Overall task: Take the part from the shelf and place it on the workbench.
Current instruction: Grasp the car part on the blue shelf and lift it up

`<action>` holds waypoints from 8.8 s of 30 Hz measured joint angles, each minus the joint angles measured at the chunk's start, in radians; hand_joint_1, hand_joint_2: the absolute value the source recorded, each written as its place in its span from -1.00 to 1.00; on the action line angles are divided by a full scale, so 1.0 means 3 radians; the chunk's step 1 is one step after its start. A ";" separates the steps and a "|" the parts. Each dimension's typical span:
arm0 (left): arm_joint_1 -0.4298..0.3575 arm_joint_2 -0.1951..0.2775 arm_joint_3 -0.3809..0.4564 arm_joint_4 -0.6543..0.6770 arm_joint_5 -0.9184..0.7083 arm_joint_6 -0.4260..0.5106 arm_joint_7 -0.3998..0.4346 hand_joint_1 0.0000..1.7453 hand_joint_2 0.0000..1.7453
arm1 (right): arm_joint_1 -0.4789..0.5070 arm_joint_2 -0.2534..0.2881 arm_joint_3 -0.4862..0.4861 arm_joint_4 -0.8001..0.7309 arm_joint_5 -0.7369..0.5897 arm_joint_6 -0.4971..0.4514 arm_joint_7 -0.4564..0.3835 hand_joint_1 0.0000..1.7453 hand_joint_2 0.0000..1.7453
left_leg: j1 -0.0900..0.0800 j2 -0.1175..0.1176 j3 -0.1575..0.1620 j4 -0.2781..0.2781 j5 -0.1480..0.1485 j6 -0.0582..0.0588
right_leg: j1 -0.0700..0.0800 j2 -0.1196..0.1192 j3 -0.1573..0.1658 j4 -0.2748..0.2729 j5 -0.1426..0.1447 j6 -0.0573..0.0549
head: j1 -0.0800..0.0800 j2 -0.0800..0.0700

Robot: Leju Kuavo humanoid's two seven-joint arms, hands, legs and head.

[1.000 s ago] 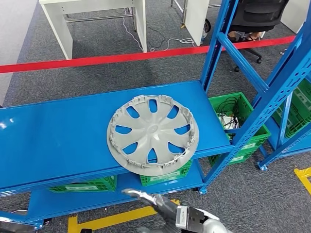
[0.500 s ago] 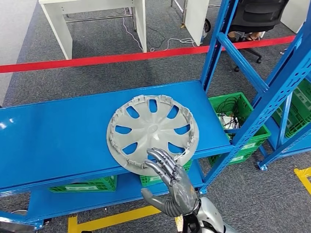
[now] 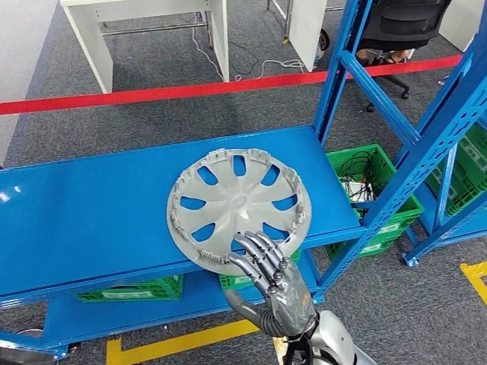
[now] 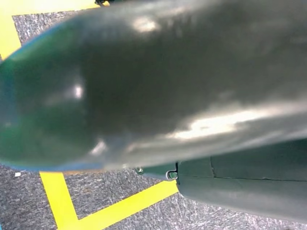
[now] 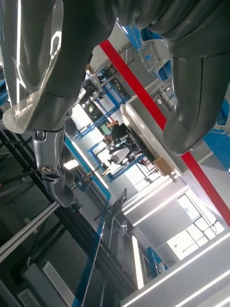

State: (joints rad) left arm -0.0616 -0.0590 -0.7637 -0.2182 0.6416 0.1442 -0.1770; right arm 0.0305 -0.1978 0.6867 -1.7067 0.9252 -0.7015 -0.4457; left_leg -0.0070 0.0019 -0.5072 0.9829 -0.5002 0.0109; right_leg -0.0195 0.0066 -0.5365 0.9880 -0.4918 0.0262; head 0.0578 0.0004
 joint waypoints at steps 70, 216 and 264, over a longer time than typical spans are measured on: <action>-0.0049 0.0000 -0.0208 -0.0039 -0.0104 -0.0072 0.0071 -1.00 -1.00 | -0.0226 0.0152 0.0306 0.1523 0.1622 0.0003 0.1136 -1.00 1.00 | 0.0000 0.0000 -0.0002 0.0000 0.0000 0.0000 | 0.0000 -0.0001 -0.0001 0.0000 0.0000 0.0000 | 0.0003 0.0000; -0.0046 0.0005 -0.0214 -0.0053 -0.0173 -0.0129 0.0090 -1.00 -1.00 | -0.0936 0.0441 0.0320 0.2509 0.2110 0.0000 0.2037 -1.00 1.00 | 0.0000 -0.0001 -0.0002 0.0001 0.0003 0.0000 | 0.0000 -0.0001 0.0000 0.0002 0.0003 -0.0002 | 0.0004 0.0000; -0.0027 0.0004 -0.0199 -0.0084 -0.0173 -0.0117 0.0090 -1.00 -1.00 | -0.0988 0.0525 0.0271 0.2631 0.2120 0.0000 0.2083 -0.86 1.00 | 0.0000 -0.0001 -0.0002 0.0001 0.0003 0.0000 | 0.0000 -0.0001 -0.0001 0.0002 0.0003 -0.0003 | 0.0004 0.0000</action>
State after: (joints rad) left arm -0.0696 -0.0578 -0.8233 -0.2434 0.5898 0.1091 -0.1499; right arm -0.2660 -0.0403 0.7681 -0.9175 1.5612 -0.7015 0.1793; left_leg -0.0070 0.0017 -0.5079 0.9831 -0.4993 0.0108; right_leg -0.0195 0.0062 -0.5367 0.9884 -0.4908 0.0254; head 0.0588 0.0004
